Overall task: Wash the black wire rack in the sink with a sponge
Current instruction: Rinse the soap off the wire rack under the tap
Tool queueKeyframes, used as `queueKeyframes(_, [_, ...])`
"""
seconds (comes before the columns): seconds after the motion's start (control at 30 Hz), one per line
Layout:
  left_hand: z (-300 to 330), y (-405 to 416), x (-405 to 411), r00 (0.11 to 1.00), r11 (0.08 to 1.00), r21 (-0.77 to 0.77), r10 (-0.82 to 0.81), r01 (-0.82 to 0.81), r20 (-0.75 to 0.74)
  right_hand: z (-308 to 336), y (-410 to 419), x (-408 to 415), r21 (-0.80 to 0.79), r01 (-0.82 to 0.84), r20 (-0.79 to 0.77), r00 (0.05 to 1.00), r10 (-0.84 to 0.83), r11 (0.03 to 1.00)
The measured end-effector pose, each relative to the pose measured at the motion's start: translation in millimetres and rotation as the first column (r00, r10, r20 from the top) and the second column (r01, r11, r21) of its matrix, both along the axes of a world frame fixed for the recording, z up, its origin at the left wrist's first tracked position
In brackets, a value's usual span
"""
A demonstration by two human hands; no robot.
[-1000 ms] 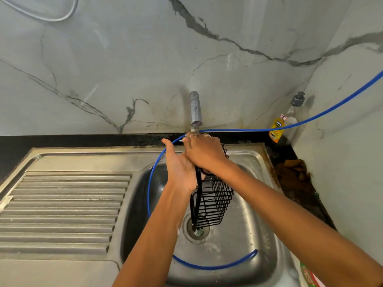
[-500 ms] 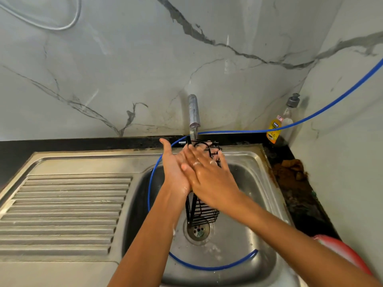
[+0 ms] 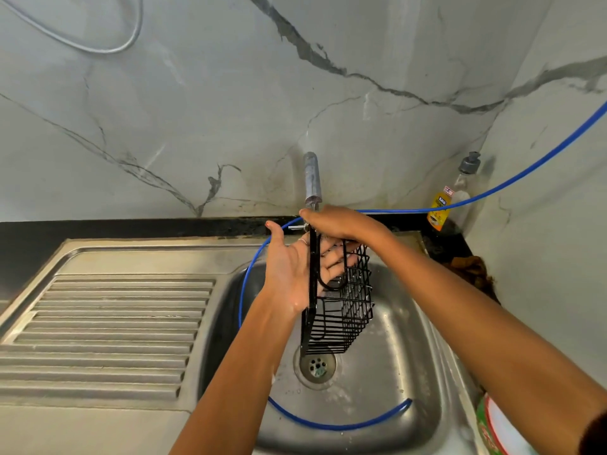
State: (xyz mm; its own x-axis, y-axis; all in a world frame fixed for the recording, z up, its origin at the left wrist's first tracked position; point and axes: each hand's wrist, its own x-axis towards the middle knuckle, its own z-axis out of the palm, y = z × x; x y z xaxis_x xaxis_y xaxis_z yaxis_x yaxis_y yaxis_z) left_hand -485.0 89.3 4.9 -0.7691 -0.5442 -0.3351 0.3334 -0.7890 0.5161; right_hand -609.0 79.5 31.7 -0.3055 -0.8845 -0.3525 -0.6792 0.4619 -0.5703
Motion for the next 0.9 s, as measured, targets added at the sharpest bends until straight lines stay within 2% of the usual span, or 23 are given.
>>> queueKeyframes(0.1, [1.4, 4.6, -2.3, 0.996, 0.999, 0.053, 0.000, -0.004, 0.086, 7.7, 11.9, 0.0, -0.101, -0.063, -0.088, 0.995, 0.054, 0.993])
queueKeyframes(0.2, [-4.2, 14.1, -5.8, 0.991, 0.992, 0.127, -0.025, 0.008, 0.131, 14.1, 29.7, 0.4, -0.142, -0.093, -0.108, 0.991, 0.078, 0.986])
queueKeyframes(0.33, [-14.3, 27.9, -9.6, 0.983, 0.978, 0.205, -0.071, 0.035, 0.168, 19.9, 60.4, 3.3, -0.179, -0.099, -0.115, 0.990, 0.080, 0.979])
queueKeyframes(0.4, [-13.9, 31.8, -9.4, 0.978, 0.978, 0.204, -0.072, 0.031, 0.194, 18.6, 77.7, 10.8, -0.213, -0.089, -0.169, 0.984, 0.053, 0.973])
queueKeyframes(0.53, [-2.8, 28.4, -14.5, 0.965, 0.993, 0.099, 0.038, -0.066, 0.259, 14.9, 106.4, 32.4, -0.329, -0.078, -0.358, 0.932, -0.048, 0.941])
queueKeyframes(0.67, [0.0, 11.7, -20.7, 0.956, 0.990, 0.015, 0.128, -0.137, 0.266, 0.3, 122.4, 48.4, -0.418, -0.209, -0.456, 0.890, -0.005, 0.884])
queueKeyframes(0.8, [-7.3, -0.1, -18.6, 0.961, 0.977, -0.071, 0.211, -0.201, 0.176, -16.0, 127.6, 52.7, -0.412, -0.263, -0.482, 0.876, 0.036, 0.872])
queueKeyframes(0.9, [-9.4, -5.7, -14.7, 0.962, 0.978, -0.102, 0.199, -0.183, 0.186, -24.1, 133.9, 63.2, -0.394, -0.260, -0.638, 0.768, -0.058, 0.881])
